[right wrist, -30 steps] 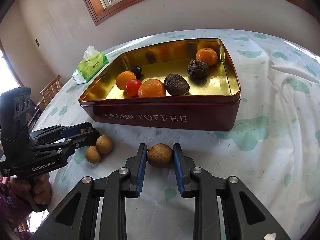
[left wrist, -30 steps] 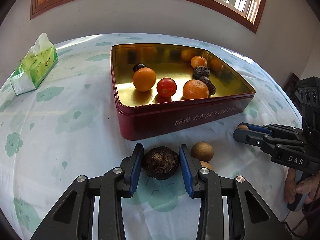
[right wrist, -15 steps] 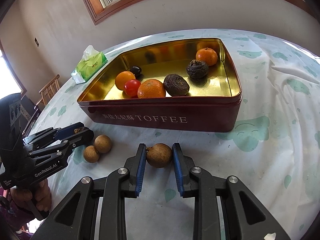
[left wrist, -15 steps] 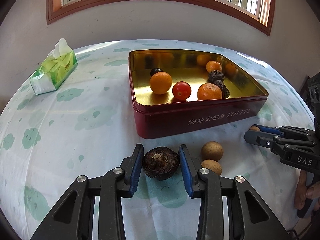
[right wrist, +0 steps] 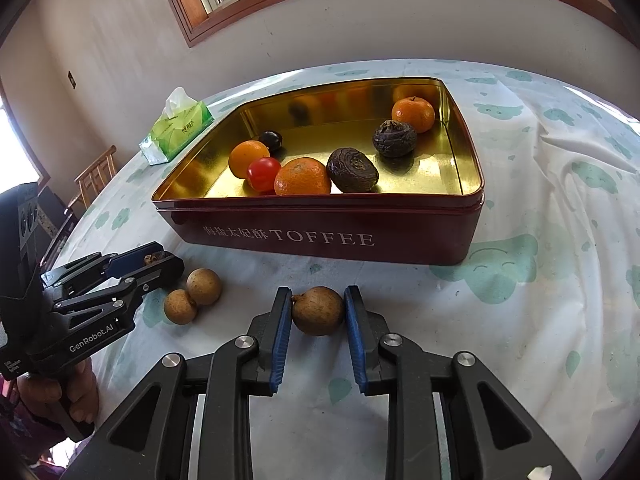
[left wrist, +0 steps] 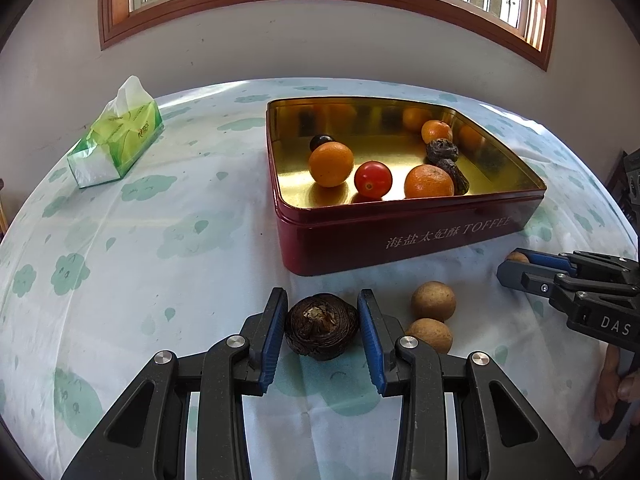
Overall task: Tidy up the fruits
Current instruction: 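Hold the longan in the right tool and the water chestnut in the left tool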
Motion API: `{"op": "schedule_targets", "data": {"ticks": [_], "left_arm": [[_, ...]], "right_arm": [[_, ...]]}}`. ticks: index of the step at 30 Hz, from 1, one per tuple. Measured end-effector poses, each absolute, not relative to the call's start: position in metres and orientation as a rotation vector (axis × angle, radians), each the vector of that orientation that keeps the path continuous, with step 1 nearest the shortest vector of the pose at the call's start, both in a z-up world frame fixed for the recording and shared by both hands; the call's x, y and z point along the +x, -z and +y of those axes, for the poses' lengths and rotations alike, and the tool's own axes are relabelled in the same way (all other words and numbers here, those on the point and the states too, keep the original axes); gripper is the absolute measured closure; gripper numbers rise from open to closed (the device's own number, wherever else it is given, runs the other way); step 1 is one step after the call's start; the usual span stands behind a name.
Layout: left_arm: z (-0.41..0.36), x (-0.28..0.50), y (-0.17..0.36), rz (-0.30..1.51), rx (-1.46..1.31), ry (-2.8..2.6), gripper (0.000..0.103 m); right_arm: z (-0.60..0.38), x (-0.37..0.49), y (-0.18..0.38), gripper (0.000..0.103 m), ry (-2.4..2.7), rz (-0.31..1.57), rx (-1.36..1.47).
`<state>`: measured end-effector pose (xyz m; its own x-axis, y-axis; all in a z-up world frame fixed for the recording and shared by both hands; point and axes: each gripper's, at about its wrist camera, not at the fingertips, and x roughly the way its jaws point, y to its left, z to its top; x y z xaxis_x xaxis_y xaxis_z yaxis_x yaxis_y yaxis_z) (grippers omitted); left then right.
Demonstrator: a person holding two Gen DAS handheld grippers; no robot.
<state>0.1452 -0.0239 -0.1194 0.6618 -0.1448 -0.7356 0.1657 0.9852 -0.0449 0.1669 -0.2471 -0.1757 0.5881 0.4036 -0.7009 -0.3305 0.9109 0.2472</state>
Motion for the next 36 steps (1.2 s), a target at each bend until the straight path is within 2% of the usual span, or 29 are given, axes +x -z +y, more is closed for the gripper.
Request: {"op": "schedule_targets", "data": {"ticks": [36], "left_arm": [[-0.0221, 0.1438, 0.1187, 0.82, 0.032, 0.157, 0.066]], "right_arm": [[-0.2405, 0.1648, 0.1747, 0.079, -0.397, 0.835, 0.043]]}}
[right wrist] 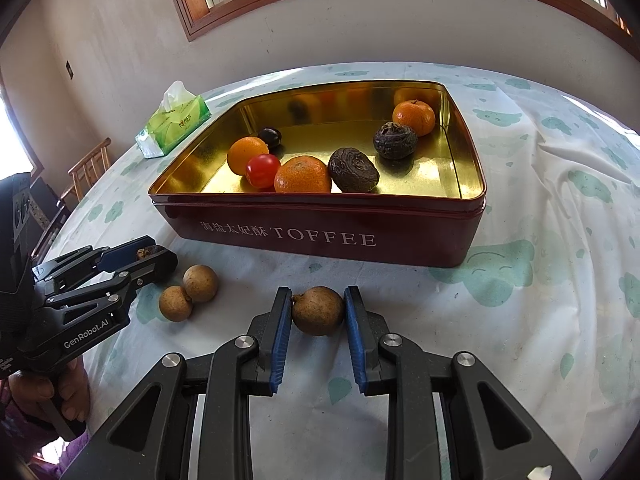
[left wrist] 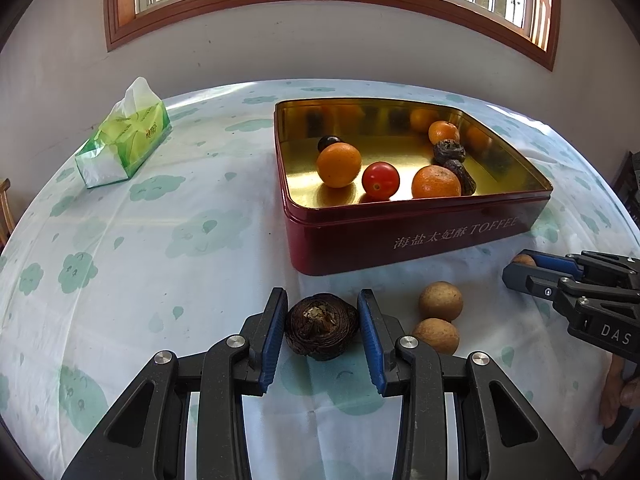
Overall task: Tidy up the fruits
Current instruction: 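Hold the longan in the right tool and the water chestnut in the left tool, then lift the longan and water chestnut and carry both over the tin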
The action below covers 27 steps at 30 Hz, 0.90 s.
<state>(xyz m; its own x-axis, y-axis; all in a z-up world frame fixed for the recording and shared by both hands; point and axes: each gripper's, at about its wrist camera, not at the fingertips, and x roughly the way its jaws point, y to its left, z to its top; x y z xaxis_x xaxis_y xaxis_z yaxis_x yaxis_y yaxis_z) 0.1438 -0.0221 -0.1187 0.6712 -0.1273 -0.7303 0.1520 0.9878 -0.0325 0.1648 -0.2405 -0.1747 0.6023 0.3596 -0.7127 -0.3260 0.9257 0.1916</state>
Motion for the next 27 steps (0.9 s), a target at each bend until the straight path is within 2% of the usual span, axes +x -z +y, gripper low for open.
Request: {"op": "schedule_targets", "data": {"ticks": [15, 27], "left_arm": [[-0.021, 0.136, 0.111, 0.768, 0.047, 0.129, 0.066], [-0.008, 0.121, 0.075, 0.679, 0.024, 0.059, 0.066]], "right_arm": [[-0.235, 0.116, 0.144, 0.079, -0.408, 0.727, 0.142], [-0.231, 0.096, 0.115, 0.079, -0.437, 0.668, 0.161]]}}
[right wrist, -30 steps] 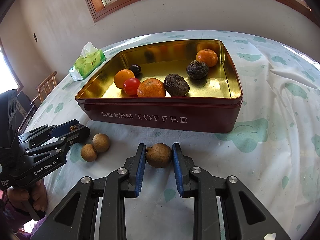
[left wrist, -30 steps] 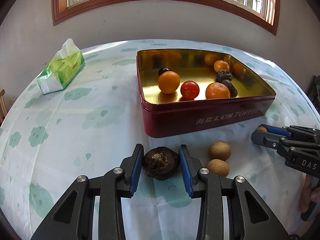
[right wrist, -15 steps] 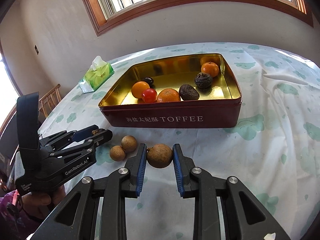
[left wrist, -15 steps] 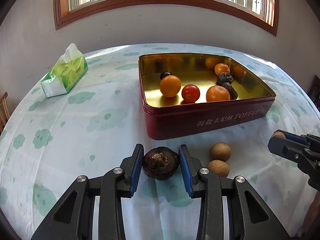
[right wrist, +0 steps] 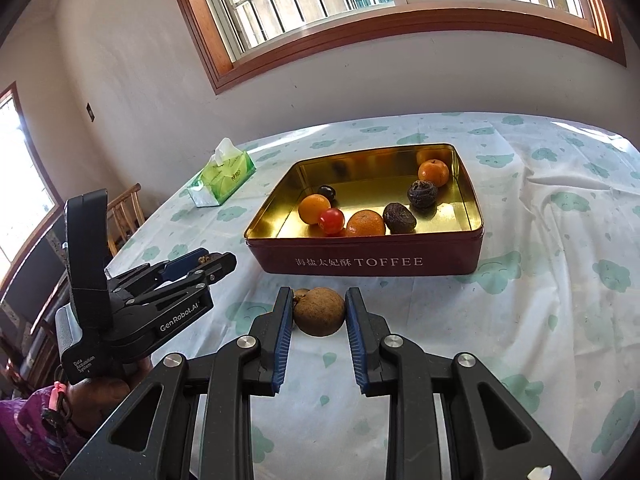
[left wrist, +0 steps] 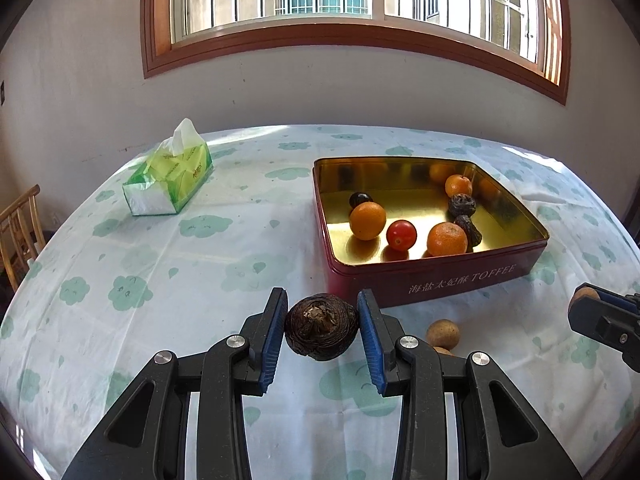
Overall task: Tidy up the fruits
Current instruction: 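Lift the longan and water chestnut and carry both over the tin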
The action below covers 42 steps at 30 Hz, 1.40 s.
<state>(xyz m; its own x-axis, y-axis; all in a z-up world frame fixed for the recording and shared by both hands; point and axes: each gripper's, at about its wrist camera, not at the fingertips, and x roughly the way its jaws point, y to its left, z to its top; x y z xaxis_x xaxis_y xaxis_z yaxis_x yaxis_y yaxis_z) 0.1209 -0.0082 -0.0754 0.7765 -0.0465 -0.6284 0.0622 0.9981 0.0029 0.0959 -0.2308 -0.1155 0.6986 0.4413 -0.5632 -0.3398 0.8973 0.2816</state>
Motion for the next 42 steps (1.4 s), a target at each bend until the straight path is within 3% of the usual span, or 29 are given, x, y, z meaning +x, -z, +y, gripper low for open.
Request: {"op": "schedule_targets", "data": {"ticks": [42], "left_arm": [[-0.022, 0.142, 0.032, 0.618, 0.033, 0.064, 0.066]], "right_arm": [[-0.238, 0.119, 0.077, 0.079, -0.439, 0.562, 0.171]]}}
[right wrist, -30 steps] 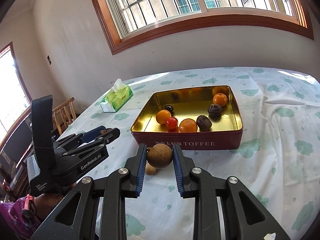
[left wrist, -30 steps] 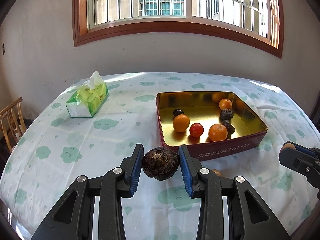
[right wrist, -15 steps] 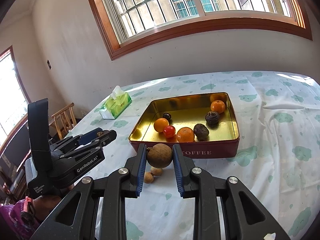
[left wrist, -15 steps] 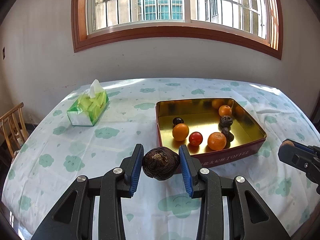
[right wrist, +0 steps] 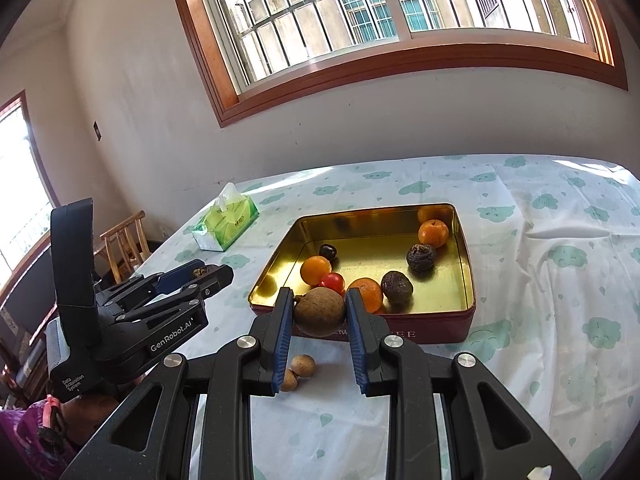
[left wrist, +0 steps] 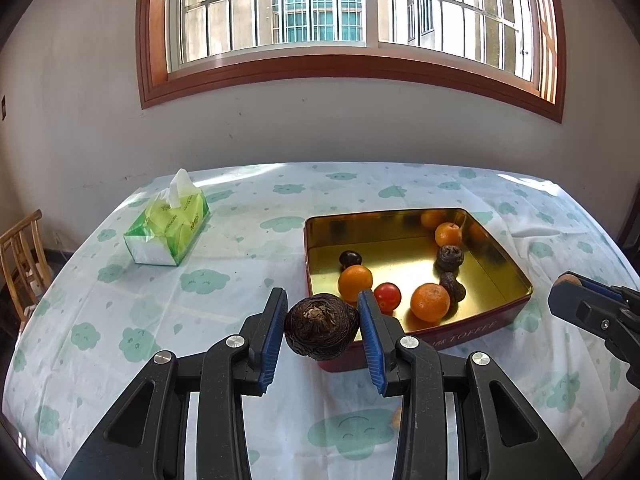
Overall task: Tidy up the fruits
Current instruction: 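Lift the longan and water chestnut and carry both over the tin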
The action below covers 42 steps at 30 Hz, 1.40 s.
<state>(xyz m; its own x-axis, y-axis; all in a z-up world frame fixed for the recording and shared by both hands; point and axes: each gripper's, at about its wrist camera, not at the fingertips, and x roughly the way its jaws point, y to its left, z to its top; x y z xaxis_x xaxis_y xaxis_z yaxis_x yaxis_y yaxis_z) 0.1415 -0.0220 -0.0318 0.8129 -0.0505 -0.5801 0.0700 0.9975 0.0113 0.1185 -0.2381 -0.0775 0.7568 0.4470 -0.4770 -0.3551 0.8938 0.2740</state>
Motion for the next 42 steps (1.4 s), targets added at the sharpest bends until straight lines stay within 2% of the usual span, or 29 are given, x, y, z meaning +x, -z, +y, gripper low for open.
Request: {"op": "schedule_targets", "data": {"ticks": [17, 42], "left_arm": [[-0.037, 0.188, 0.027, 0.611, 0.034, 0.073, 0.066], [-0.054, 0.238, 0.055, 0.654, 0.042, 0.081, 0.066]], "right_arm": [[-0.243, 0.166, 0.081, 0.079, -0.427, 0.572, 0.181], [-0.25, 0.217, 0.104, 0.079, -0.425, 0.616, 0.216]]}}
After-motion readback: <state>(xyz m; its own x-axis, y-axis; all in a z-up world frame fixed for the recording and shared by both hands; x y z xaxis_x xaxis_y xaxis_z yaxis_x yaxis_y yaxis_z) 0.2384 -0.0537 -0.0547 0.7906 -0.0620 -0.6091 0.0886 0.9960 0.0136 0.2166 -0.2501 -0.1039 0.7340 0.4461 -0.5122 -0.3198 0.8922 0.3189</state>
